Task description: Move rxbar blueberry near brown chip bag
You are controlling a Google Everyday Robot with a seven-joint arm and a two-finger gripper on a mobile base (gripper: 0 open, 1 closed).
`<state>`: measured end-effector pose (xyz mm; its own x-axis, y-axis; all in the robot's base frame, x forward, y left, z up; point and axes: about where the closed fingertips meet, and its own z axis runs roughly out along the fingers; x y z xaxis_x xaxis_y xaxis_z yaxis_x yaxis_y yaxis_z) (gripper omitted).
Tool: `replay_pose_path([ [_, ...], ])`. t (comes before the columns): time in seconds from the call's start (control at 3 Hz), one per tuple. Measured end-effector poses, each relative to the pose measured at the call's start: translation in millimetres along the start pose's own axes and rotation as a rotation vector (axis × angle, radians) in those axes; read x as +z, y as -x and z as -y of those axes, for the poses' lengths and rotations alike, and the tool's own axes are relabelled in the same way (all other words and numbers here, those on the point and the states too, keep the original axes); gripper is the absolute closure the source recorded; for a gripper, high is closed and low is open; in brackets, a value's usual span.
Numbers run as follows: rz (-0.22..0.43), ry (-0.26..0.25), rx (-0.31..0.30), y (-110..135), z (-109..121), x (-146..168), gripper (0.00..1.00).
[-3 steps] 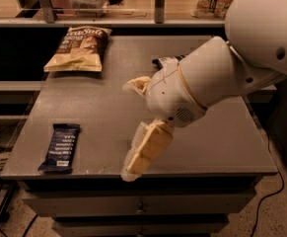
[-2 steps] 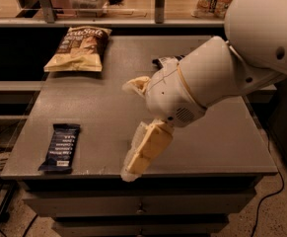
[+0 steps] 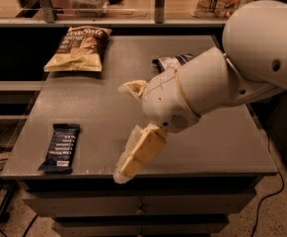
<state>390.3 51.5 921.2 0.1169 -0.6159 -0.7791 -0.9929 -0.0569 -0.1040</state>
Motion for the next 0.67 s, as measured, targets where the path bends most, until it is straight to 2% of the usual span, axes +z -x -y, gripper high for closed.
replay_pose_path([
  [0.67, 0.120, -0.045, 0.008, -14, 11, 26, 0.00],
])
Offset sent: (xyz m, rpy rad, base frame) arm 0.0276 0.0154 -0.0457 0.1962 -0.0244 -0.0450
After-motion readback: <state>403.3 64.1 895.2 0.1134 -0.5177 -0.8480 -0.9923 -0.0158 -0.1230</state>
